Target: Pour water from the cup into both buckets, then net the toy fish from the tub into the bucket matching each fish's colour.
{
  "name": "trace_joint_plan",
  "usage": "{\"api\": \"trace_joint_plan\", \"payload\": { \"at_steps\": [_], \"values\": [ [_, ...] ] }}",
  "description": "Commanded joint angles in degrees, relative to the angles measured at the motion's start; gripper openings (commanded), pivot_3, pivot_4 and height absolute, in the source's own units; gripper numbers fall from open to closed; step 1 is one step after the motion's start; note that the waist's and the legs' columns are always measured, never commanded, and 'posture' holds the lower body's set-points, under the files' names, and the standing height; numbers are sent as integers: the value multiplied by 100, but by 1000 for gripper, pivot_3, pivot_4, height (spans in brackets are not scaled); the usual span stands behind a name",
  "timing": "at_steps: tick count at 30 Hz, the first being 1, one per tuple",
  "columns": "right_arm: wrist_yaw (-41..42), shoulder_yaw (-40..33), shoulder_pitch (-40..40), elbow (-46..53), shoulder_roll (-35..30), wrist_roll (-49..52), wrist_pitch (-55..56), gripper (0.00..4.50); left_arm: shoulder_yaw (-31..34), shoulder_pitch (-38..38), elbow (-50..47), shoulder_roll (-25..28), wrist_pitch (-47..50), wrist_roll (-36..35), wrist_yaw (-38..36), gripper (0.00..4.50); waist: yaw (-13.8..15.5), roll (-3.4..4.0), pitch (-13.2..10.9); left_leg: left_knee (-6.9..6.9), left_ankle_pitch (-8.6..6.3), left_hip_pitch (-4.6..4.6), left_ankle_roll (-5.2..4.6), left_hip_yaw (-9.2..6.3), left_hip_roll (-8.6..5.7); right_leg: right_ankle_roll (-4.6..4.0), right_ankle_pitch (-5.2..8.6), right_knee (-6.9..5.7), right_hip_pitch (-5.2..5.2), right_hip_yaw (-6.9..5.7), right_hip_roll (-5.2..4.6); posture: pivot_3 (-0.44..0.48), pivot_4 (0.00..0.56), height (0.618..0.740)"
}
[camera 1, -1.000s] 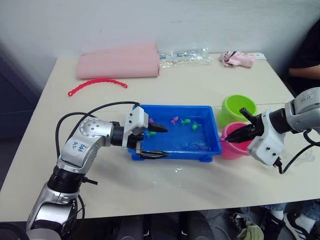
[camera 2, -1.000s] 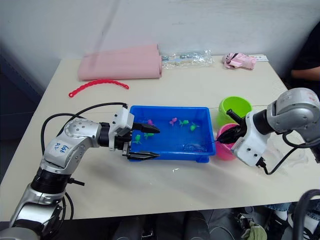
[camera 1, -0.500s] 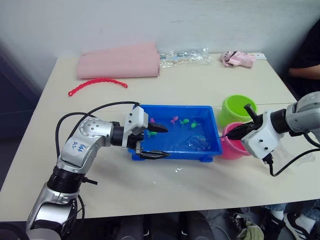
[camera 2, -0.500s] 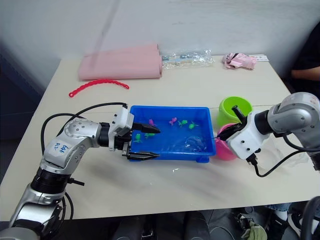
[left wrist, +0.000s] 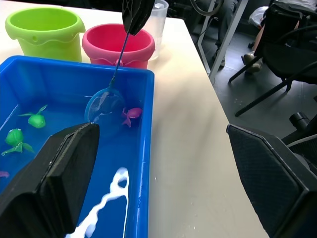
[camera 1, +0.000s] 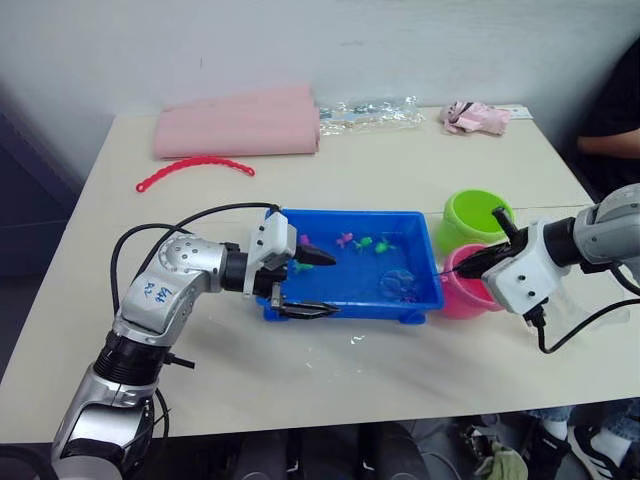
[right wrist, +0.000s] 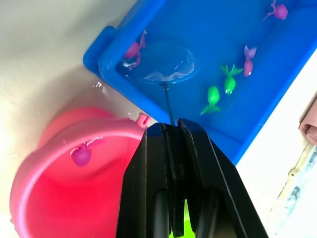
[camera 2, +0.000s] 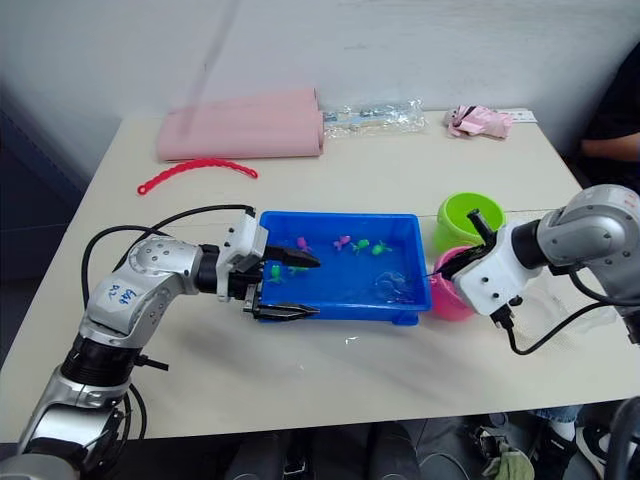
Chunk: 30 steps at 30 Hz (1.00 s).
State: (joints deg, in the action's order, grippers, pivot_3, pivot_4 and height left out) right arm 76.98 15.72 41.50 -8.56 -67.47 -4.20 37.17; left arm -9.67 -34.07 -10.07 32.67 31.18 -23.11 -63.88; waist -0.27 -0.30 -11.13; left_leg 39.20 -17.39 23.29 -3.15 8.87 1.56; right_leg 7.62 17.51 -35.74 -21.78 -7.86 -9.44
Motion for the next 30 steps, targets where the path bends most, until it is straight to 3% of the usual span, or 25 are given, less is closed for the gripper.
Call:
{"api": "trace_joint_plan", "payload": {
  "at_steps": [1,4,13,19,23,30],
  "values": [
    [391,-80,-147,224,-209,291,-9,0,-7,-257,96,-23,-125,75,39,4469,21,0,0,0,0,0,0,0,0,0,0,1,1,-1,0,0,150,738],
    [434,-222,-443,615,-179,615,-566,0,-23,-323,142,-50,-133,72,35,4469,9,0,0,-1,-1,1,0,0,-1,0,0,4,2,-1,0,0,150,738],
    [-177,-934,-1027,1820,-11,1563,-4819,0,-14,-331,140,-35,-120,59,30,4469,19,0,0,1,-1,1,1,-2,2,0,0,0,2,-2,-1,0,150,738],
    [-455,-1246,-1373,2343,-11,2148,-6881,0,12,-331,168,-9,-110,54,27,4469,21,0,0,0,-3,5,-1,-8,-1,0,0,6,2,-6,-5,0,150,738],
    [-741,-1476,-1602,2609,140,2570,-7851,0,55,-323,365,87,-186,127,-13,4469,19,0,0,-1,-3,5,1,-8,0,0,0,6,2,-7,-4,0,150,738],
    [-1318,-1755,-1888,2974,638,2998,-8470,0,118,-349,640,291,-353,167,-141,4469,23,-2,0,-4,-5,7,5,-8,0,0,0,10,0,-9,-2,0,150,738]
  ]
}}
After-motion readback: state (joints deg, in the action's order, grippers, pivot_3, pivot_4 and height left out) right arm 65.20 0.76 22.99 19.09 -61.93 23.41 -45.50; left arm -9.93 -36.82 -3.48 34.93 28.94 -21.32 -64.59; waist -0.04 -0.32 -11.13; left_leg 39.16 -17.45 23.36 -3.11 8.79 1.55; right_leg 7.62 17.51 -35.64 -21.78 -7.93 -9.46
